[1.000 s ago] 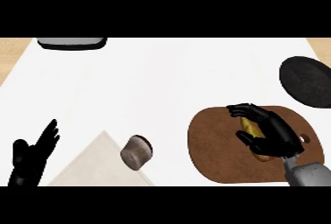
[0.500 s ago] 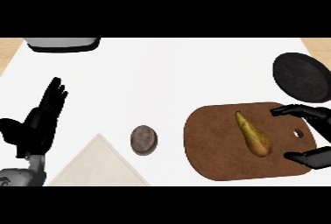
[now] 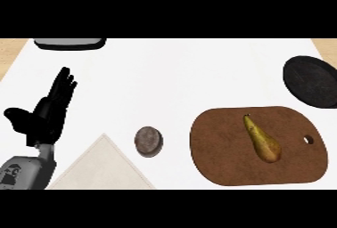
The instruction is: Pick the pear from the cutting board and place it in the pan
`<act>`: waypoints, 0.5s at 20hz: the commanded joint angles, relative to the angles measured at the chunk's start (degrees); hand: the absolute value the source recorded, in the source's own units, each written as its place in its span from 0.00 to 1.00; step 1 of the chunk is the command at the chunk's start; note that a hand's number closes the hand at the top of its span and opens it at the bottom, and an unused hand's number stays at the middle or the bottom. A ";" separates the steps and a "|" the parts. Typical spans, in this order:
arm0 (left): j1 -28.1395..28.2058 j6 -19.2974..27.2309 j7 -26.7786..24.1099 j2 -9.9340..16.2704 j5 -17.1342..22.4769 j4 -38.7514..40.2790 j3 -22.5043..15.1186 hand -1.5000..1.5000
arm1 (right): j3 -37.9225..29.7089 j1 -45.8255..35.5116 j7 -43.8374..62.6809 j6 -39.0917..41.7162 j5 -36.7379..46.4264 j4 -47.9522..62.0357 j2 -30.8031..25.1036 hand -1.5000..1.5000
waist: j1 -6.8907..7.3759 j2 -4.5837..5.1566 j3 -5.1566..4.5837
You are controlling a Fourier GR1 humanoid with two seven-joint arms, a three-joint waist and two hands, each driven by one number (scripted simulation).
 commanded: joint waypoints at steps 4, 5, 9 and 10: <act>-4.35 -1.33 1.58 -0.14 0.06 1.89 1.01 0.50 | 2.72 -9.91 -0.75 10.82 2.91 1.14 -5.17 0.00 | 1.38 0.09 -0.05; -1.51 -0.75 -1.48 -1.81 -1.11 2.75 -0.09 0.50 | 2.30 -11.27 1.26 10.98 1.78 -1.27 -5.84 0.00 | 1.16 -0.04 -0.10; -4.21 -0.59 0.70 -1.52 -1.36 2.85 1.20 0.50 | 4.32 -14.08 6.76 7.47 2.99 -6.92 -2.05 0.00 | 0.61 -0.28 -0.09; -1.85 -1.98 -1.58 -1.55 -0.85 4.01 1.97 0.50 | 3.61 -12.11 8.16 7.20 2.22 -8.93 -1.53 0.00 | 0.09 -0.38 -0.10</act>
